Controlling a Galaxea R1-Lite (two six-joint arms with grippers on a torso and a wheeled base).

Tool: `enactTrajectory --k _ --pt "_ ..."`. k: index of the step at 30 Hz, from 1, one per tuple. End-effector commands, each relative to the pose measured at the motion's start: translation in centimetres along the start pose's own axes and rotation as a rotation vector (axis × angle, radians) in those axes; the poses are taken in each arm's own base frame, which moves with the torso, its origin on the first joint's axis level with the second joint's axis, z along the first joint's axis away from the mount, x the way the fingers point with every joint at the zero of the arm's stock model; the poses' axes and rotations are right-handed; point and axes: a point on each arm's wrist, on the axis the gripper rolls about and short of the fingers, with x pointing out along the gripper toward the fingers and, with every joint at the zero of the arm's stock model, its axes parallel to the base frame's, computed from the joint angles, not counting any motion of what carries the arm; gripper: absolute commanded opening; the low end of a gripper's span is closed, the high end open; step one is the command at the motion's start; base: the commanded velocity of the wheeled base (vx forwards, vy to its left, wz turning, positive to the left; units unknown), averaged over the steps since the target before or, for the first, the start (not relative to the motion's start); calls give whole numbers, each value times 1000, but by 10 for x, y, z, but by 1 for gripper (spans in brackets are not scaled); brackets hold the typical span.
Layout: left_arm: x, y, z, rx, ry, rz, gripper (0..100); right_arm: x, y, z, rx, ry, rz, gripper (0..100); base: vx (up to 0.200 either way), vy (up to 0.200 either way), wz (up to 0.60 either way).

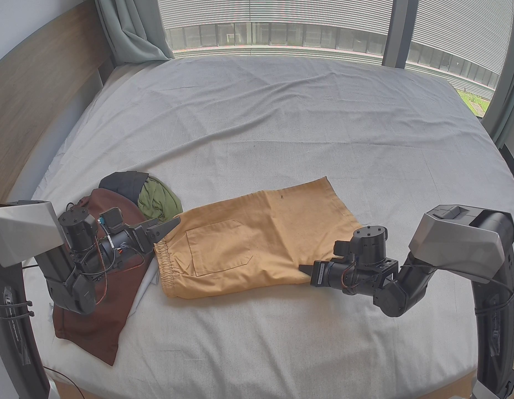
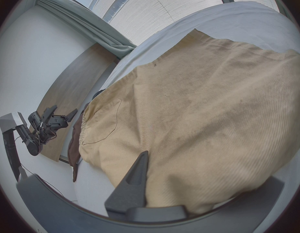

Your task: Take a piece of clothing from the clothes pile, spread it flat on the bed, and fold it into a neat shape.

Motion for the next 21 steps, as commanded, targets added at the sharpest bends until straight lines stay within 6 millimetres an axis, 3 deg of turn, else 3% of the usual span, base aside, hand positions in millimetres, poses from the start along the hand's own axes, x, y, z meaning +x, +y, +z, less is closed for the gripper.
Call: enactTrajectory --k 1,21 --pt "0 0 0 0 0 0 100 -11 2 -2 -1 6 -27 0 0 0 0" --pt "-1 -1 2 3 -5 -1 100 -56 6 -29 28 99 -129 0 0 0 0"
